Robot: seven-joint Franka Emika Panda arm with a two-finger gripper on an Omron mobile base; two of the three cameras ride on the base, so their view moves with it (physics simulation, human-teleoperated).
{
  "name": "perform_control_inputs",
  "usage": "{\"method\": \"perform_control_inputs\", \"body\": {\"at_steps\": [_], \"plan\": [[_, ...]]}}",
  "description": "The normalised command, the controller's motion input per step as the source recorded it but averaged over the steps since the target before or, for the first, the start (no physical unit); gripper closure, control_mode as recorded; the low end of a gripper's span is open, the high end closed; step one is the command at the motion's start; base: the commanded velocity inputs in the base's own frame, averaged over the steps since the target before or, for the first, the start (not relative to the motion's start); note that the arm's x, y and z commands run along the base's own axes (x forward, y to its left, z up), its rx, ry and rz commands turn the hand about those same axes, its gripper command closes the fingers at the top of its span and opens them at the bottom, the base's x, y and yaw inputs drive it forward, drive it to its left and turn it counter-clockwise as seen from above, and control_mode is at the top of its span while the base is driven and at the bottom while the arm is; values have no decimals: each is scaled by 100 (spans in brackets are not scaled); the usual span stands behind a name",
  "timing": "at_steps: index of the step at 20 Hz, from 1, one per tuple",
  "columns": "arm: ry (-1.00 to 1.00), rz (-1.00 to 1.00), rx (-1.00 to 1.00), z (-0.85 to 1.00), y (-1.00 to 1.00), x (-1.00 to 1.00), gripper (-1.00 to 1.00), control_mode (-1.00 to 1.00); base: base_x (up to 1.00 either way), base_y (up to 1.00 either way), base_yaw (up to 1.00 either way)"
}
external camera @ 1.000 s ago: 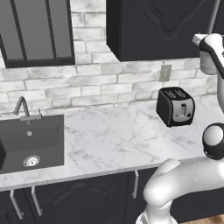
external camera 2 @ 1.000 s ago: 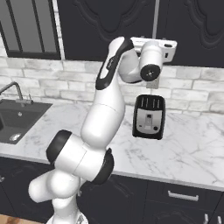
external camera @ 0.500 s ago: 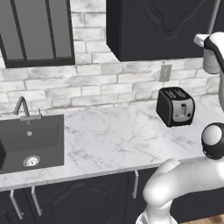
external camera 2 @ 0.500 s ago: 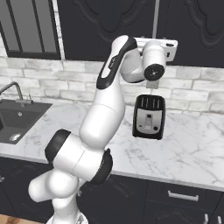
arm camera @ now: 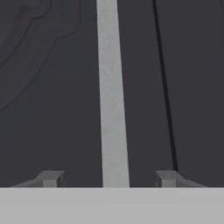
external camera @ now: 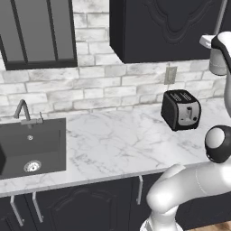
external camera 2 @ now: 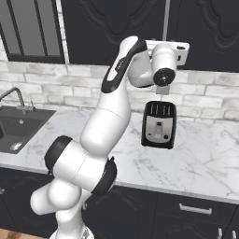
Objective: Get the candle and the beer from the cabinet and move them to the dining counter.
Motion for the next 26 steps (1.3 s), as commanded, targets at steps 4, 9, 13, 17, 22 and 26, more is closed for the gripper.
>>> {"method": "perform_control_inputs", "body": {"at_steps": [4, 9, 13, 17, 22, 26], "plan": [[0, 0, 0, 0, 0, 0, 100, -100, 0, 0, 0], [0, 0, 0, 0, 0, 0, 100, -100, 0, 0, 0], [0, 0, 0, 0, 0, 0, 100, -100, 0, 0, 0], [0, 0, 0, 0, 0, 0, 100, -100, 0, 0, 0], [0, 0, 0, 0, 0, -12, 100, -100, 0, 0, 0], [0, 0, 0, 0, 0, -51, 100, -100, 0, 0, 0]]}}
